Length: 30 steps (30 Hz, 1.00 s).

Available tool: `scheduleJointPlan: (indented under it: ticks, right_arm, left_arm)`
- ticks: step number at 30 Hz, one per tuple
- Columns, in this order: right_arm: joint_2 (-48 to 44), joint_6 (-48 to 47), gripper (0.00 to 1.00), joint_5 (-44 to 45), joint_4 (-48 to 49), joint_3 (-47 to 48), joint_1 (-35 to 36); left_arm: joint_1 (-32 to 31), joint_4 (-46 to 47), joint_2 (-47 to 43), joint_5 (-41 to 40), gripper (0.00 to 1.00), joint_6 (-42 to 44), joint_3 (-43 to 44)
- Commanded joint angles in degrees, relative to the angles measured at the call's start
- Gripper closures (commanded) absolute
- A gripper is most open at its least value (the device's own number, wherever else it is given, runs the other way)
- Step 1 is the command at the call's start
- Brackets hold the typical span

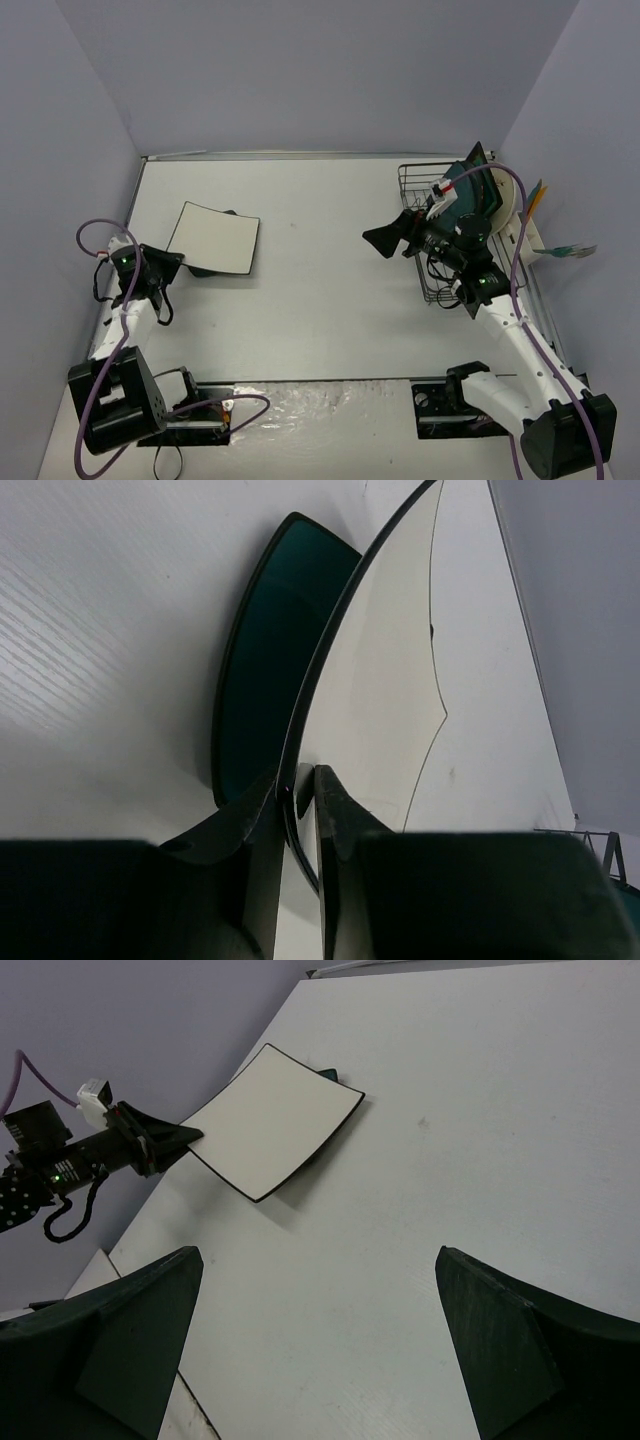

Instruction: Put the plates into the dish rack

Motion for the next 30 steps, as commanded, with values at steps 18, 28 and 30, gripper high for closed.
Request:
scheduleJointPlan:
  ticks: [18,28,30]
  right_arm:
    - [13.25,12.07,0.0,4.5,8.79,12.12,10.6]
    - [26.05,22.51,0.0,13.17,15.17,15.91,18.66]
    - [28.9,24.71,0.0,14.01,16.79,16.45,19.28]
  left_arm:
    - [-0.44,5.34,-8.85,5.91,1.0,-16.42,12.52]
    - [-3.81,9.8,-10.77,7.53,1.0,-19.96,11.87]
    - [-5.03,10.02,-11.2,7.79,1.0,-20.22,11.94]
